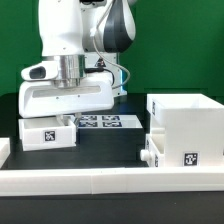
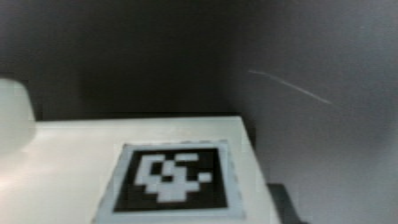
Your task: Assemble drawer
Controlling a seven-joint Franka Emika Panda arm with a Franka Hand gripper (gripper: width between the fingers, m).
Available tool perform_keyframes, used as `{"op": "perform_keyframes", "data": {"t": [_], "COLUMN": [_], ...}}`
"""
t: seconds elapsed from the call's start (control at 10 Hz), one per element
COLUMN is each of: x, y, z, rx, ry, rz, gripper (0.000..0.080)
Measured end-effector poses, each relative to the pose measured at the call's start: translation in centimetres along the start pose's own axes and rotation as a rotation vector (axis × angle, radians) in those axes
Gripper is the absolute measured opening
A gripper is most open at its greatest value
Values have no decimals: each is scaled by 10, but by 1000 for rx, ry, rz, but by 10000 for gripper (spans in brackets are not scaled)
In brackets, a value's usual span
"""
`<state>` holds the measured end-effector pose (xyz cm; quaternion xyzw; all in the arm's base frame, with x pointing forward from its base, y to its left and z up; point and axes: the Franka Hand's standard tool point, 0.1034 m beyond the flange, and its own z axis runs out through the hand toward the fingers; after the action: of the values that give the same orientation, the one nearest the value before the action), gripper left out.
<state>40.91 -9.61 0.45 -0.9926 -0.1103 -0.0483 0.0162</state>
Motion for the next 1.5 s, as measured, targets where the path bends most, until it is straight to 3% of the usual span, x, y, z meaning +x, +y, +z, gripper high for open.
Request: {"op": "perform_keyframes", "data": {"t": [0.3,0.5,0.7,0.9,1.2,1.5], "x": [4,35,58,84,84,91], "y": [-4,-30,-43,-47,-46,-43], "z": [-1,-12,-20,-31,-30,-33], "rx": [6,28,48,63,66,58], "ry": [-2,-3,-7,-6,-7,-12], "rz": [12,-17,-36,-90,-179,-498], "gripper": [40,41,41,41,41,41]}}
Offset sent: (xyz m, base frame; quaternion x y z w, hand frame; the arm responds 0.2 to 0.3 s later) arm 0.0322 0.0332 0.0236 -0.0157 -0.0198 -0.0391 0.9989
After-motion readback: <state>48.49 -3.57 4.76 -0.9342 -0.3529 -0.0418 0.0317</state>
